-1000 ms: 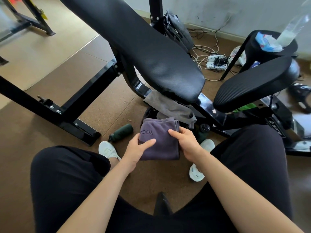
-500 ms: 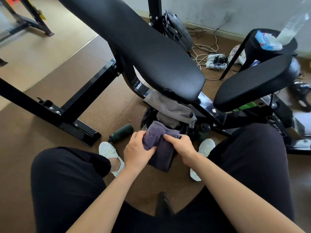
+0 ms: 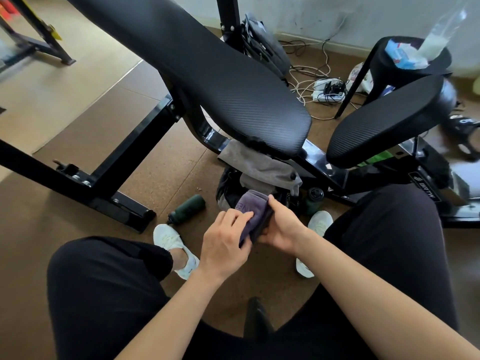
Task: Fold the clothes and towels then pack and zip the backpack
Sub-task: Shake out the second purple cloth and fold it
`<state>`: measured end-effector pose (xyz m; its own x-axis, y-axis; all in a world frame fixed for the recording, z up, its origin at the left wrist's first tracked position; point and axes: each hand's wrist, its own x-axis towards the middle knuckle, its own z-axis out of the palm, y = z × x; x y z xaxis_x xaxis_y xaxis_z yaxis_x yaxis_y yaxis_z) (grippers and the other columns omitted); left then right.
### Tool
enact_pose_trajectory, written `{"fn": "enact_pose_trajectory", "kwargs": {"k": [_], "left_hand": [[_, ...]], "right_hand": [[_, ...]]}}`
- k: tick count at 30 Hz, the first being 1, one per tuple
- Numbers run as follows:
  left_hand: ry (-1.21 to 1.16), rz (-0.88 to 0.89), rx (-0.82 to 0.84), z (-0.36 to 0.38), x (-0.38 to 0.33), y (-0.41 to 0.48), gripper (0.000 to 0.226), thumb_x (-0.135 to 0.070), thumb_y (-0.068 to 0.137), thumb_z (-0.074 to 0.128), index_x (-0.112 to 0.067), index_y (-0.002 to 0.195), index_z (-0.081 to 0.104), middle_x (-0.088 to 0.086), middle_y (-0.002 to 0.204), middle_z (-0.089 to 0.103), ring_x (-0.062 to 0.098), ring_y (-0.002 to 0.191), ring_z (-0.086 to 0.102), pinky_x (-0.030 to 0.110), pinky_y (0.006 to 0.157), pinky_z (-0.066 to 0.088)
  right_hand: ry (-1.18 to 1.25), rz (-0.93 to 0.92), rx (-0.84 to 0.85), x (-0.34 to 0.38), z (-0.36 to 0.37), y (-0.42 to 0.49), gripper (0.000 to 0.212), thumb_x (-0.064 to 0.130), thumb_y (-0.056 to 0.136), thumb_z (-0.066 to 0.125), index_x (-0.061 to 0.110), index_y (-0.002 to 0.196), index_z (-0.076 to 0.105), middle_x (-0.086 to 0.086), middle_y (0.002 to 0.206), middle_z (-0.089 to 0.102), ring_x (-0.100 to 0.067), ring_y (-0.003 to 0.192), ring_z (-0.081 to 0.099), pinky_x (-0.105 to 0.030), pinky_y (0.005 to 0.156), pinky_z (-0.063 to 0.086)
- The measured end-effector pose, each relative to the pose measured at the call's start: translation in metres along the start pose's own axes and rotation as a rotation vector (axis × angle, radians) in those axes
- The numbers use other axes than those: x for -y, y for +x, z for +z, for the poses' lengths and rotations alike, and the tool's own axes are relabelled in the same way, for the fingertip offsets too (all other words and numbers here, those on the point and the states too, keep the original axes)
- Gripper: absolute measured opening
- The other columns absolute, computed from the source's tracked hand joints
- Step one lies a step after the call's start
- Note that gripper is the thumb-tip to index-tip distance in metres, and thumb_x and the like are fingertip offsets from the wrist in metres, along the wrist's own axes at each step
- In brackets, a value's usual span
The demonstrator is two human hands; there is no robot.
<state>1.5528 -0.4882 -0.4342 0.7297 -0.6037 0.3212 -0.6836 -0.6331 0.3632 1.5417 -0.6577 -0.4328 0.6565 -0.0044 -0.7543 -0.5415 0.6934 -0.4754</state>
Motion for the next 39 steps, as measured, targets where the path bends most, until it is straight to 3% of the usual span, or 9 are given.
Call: {"fn": "enact_pose_trajectory", "kwargs": {"k": [2, 5, 9, 11, 17, 25, 30, 35, 39], "left_hand": [[-0.007, 0.036, 0.055, -0.001, 0.0, 0.001, 0.05, -0.028, 0.081, 0.07, -0.014, 0.13, 0.066, 0.003, 0.116, 0.062, 0.02, 0.102, 0.057, 0.03, 0.083, 0.053], [-0.135, 0.02, 0.121, -0.001, 0.002, 0.001, 0.047, -0.036, 0.09, 0.06, -0.018, 0.133, 0.067, -0.002, 0.119, 0.062, 0.013, 0.105, 0.053, 0.027, 0.089, 0.048], [-0.739, -0.338, 0.023, -0.006, 0.005, 0.003, 0.033, -0.02, 0.098, 0.054, -0.029, 0.126, 0.067, -0.006, 0.118, 0.07, 0.014, 0.114, 0.063, 0.029, 0.099, 0.05], [-0.777, -0.446, -0.022, -0.011, 0.012, 0.008, 0.035, -0.018, 0.093, 0.061, -0.03, 0.126, 0.065, -0.007, 0.119, 0.068, 0.014, 0.113, 0.063, 0.03, 0.096, 0.053], [-1.083, -0.523, 0.479, -0.026, 0.015, 0.014, 0.073, -0.02, 0.093, 0.075, -0.037, 0.151, 0.033, -0.013, 0.146, 0.044, -0.01, 0.125, 0.052, 0.015, 0.1, 0.046], [-0.911, -0.43, 0.55, -0.013, 0.018, 0.009, 0.076, -0.028, 0.081, 0.086, -0.05, 0.141, 0.045, -0.017, 0.151, 0.044, -0.003, 0.136, 0.043, 0.023, 0.111, 0.039], [-0.811, -0.544, 0.524, -0.002, 0.029, 0.007, 0.069, -0.026, 0.08, 0.086, -0.039, 0.139, 0.052, -0.011, 0.144, 0.05, 0.009, 0.131, 0.048, 0.026, 0.103, 0.038], [-0.778, -0.727, 0.407, 0.018, 0.055, 0.025, 0.059, -0.026, 0.082, 0.084, -0.037, 0.133, 0.055, -0.005, 0.137, 0.054, 0.018, 0.124, 0.053, 0.034, 0.101, 0.043], [-0.748, -0.82, 0.352, 0.038, 0.083, 0.048, 0.055, -0.026, 0.084, 0.081, -0.036, 0.132, 0.056, -0.001, 0.134, 0.056, 0.02, 0.123, 0.055, 0.039, 0.104, 0.047]], "right_hand": [[0.011, 0.007, 0.051, 0.002, -0.001, -0.003, 0.061, 0.066, 0.096, 0.05, 0.016, 0.128, 0.064, -0.014, 0.123, 0.072, -0.033, 0.117, 0.065, -0.055, 0.105, 0.048], [-0.1, -0.073, 0.064, 0.002, -0.003, -0.006, 0.042, 0.044, 0.095, 0.065, 0.014, 0.125, 0.067, -0.015, 0.124, 0.072, -0.03, 0.115, 0.066, -0.052, 0.105, 0.049], [-0.128, -0.125, -0.002, 0.001, -0.004, 0.0, 0.038, 0.031, 0.093, 0.07, 0.012, 0.126, 0.067, -0.014, 0.119, 0.074, -0.032, 0.113, 0.069, -0.054, 0.104, 0.05], [-0.126, -0.128, -0.024, 0.003, -0.002, 0.0, 0.034, 0.033, 0.094, 0.069, 0.013, 0.123, 0.068, -0.011, 0.113, 0.076, -0.03, 0.11, 0.071, -0.051, 0.104, 0.051], [-0.163, -0.17, 0.027, 0.002, 0.003, -0.005, 0.037, 0.038, 0.099, 0.063, 0.01, 0.123, 0.068, -0.015, 0.115, 0.075, -0.033, 0.11, 0.07, -0.049, 0.103, 0.053], [-0.397, -0.209, 0.001, -0.005, -0.005, 0.005, 0.034, 0.034, 0.101, 0.059, 0.008, 0.12, 0.07, -0.014, 0.115, 0.075, -0.027, 0.109, 0.071, -0.042, 0.096, 0.057], [-0.869, -0.32, -0.151, -0.003, -0.018, 0.027, 0.021, 0.032, 0.099, 0.063, 0.012, 0.107, 0.066, -0.007, 0.091, 0.069, -0.016, 0.074, 0.063, -0.023, 0.059, 0.051], [-1.511, -0.462, -0.181, 0.018, -0.034, 0.066, 0.034, 0.035, 0.095, 0.067, 0.017, 0.124, 0.064, -0.002, 0.11, 0.059, -0.018, 0.098, 0.058, -0.031, 0.085, 0.047], [-2.002, -0.614, -0.289, 0.045, -0.042, 0.109, 0.05, 0.041, 0.092, 0.065, 0.021, 0.137, 0.054, -0.012, 0.138, 0.042, -0.037, 0.124, 0.043, -0.048, 0.098, 0.048]]}}
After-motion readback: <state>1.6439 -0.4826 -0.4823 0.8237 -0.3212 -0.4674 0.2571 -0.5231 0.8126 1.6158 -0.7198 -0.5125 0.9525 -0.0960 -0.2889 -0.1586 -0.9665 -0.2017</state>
